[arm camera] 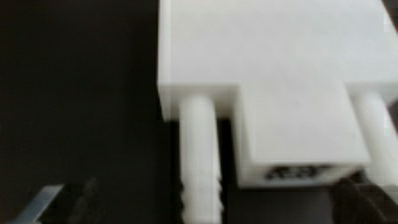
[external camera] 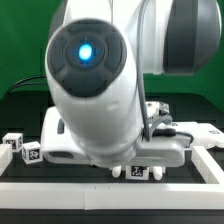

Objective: Assemble chair

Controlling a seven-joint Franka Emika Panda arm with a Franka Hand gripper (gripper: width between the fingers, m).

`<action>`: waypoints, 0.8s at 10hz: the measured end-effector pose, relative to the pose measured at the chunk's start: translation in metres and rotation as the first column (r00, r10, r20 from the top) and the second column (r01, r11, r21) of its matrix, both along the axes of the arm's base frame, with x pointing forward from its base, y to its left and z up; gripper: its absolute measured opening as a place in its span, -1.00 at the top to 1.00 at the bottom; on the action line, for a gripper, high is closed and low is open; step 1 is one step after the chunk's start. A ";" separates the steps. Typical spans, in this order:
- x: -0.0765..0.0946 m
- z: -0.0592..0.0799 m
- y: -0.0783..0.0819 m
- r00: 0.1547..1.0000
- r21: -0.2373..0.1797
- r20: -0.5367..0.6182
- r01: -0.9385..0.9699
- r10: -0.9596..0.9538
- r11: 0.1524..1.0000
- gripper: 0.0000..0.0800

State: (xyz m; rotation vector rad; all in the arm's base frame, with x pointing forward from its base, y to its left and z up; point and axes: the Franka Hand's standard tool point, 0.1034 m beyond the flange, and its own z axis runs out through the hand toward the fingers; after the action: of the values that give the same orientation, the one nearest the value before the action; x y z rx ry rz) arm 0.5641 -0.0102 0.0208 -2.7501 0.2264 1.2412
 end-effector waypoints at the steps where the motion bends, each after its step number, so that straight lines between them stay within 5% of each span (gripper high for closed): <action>1: 0.003 -0.001 0.000 1.000 -0.001 0.011 -0.001 0.001 1.000 -0.62; 4: 0.000 -0.002 -0.001 1.000 -0.010 -0.004 0.015 -0.015 1.000 -0.62; 6: -0.007 -0.009 -0.009 0.993 -0.079 -0.077 0.086 -0.092 0.993 -0.62; 8: -0.013 -0.007 -0.010 0.991 -0.092 -0.087 0.097 -0.105 0.991 -0.62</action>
Offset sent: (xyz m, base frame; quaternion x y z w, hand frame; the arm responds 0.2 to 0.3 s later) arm 0.0000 0.0000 0.0000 0.0000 0.0000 0.0000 1.0000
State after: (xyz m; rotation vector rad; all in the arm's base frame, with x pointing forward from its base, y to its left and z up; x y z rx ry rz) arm 0.5516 -0.0206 0.0134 -2.7175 0.4336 1.3636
